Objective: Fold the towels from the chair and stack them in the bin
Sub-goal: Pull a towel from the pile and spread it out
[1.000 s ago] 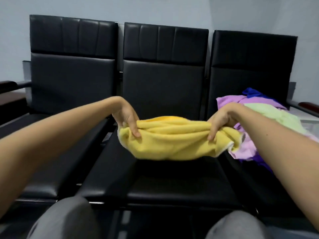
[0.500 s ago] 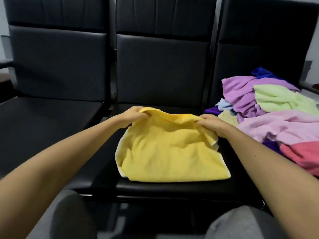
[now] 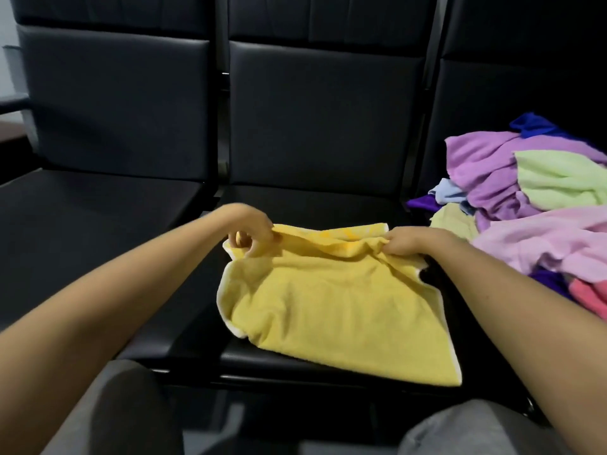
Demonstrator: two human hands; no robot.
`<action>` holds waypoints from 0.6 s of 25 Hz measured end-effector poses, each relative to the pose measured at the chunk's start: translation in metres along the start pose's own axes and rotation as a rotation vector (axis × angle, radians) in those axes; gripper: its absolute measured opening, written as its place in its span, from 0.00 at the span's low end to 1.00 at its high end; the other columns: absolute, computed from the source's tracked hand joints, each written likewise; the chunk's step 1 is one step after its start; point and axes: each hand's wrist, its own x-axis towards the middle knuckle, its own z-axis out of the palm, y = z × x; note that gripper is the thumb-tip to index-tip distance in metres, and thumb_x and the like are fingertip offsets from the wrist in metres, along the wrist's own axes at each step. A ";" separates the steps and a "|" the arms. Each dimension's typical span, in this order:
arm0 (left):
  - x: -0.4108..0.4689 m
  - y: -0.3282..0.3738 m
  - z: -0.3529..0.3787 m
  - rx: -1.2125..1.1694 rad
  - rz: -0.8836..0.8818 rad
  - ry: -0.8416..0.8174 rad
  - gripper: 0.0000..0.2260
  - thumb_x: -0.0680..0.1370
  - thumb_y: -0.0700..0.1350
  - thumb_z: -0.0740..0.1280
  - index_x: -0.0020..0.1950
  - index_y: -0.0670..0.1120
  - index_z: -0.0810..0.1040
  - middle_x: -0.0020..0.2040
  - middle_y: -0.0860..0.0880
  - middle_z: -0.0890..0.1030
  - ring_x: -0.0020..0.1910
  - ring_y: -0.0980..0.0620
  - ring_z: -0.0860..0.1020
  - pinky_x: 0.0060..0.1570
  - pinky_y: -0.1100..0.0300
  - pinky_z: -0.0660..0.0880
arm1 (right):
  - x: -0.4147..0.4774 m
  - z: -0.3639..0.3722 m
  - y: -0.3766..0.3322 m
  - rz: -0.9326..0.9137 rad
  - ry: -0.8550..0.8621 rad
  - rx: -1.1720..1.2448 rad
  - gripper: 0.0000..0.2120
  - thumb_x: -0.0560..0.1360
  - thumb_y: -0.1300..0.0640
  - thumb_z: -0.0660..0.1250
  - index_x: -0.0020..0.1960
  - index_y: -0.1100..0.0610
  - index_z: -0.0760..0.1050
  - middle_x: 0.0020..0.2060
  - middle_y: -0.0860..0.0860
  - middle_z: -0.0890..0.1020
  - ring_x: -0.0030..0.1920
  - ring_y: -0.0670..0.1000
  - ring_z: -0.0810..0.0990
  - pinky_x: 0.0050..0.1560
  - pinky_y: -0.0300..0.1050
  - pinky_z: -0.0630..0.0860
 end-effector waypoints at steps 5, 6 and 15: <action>0.004 -0.009 -0.027 -0.468 0.146 0.070 0.17 0.77 0.47 0.67 0.65 0.46 0.73 0.60 0.47 0.77 0.57 0.48 0.76 0.57 0.57 0.75 | -0.007 -0.023 -0.020 -0.150 0.243 0.216 0.06 0.73 0.59 0.63 0.48 0.57 0.78 0.43 0.52 0.78 0.44 0.50 0.76 0.39 0.40 0.72; 0.010 -0.010 -0.026 -0.549 0.149 0.093 0.15 0.78 0.48 0.65 0.63 0.45 0.73 0.57 0.47 0.77 0.57 0.48 0.76 0.58 0.56 0.74 | -0.005 -0.023 -0.025 -0.180 0.310 0.309 0.06 0.74 0.61 0.63 0.47 0.57 0.77 0.43 0.51 0.78 0.43 0.49 0.75 0.37 0.39 0.71; 0.051 -0.027 0.009 -0.081 0.066 0.256 0.25 0.78 0.41 0.60 0.75 0.52 0.61 0.70 0.46 0.68 0.67 0.42 0.68 0.65 0.48 0.69 | 0.023 0.019 -0.033 -0.086 0.226 0.371 0.09 0.78 0.51 0.62 0.47 0.55 0.75 0.44 0.50 0.77 0.47 0.50 0.76 0.39 0.41 0.70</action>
